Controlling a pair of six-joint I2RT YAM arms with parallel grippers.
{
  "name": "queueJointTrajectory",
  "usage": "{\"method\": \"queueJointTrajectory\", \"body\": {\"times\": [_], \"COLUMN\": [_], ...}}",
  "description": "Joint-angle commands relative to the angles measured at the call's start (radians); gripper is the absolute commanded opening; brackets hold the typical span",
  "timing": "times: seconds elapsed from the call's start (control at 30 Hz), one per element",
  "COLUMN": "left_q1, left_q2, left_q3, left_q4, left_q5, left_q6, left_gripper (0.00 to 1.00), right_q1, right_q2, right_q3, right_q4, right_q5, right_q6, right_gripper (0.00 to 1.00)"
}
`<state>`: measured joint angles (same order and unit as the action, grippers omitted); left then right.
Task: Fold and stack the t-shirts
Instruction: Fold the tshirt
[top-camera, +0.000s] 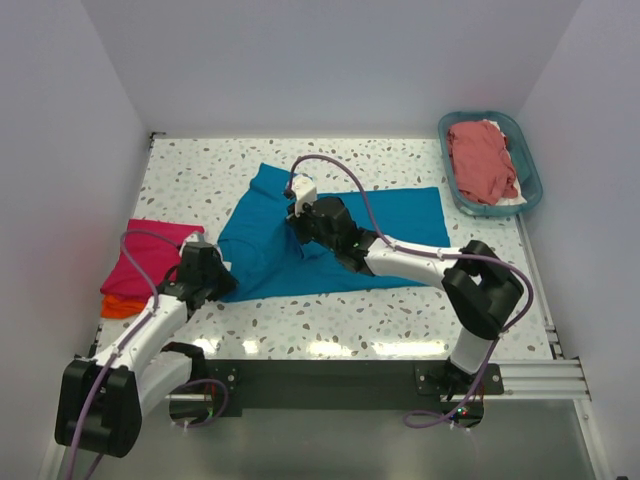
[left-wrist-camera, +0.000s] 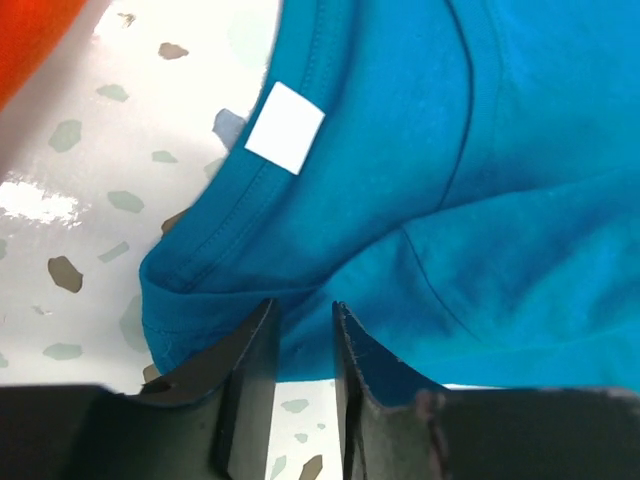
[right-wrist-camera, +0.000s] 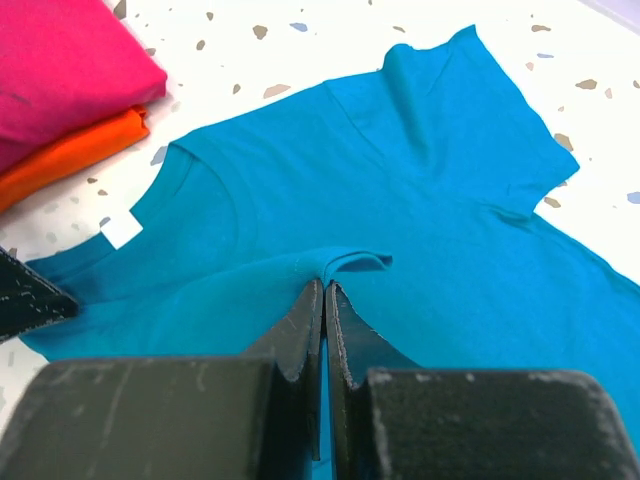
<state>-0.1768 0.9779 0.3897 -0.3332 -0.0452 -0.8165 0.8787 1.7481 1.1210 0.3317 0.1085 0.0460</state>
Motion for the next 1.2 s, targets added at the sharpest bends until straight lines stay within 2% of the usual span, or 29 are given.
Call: {"method": "queueJointTrajectory", "body": {"times": [0.0,0.13,0.3,0.8,1.17], "left_q1": [0.008,0.008,0.008,0.008,0.007], "left_q2": [-0.041,-0.039,0.028,0.169,0.271], "left_q3": [-0.002,0.003,0.011,0.103,0.138], "left_q4": [0.046,0.083,0.128,0.243,0.273], "left_q5": [0.018,0.062,0.099,0.099,0.162], "left_q6": [0.022,0.048,0.076,0.083,0.131], "left_gripper": [0.34,0.42,0.43,0.38,0.36], "right_q1": [-0.007,-0.007,-0.009,-0.012,-0.011], "right_q2": [0.001,-0.022,-0.033,-0.062,-0.061], "right_q3": [0.002,-0.033,-0.058,-0.108,-0.168], "right_q4": [0.135,0.152,0.156,0.15,0.153], "right_q5": [-0.016,-0.021,-0.023,-0.029,-0.003], "right_q6": [0.017,0.028,0.04,0.052,0.087], "right_gripper": [0.0,0.0,0.0,0.0,0.0]}}
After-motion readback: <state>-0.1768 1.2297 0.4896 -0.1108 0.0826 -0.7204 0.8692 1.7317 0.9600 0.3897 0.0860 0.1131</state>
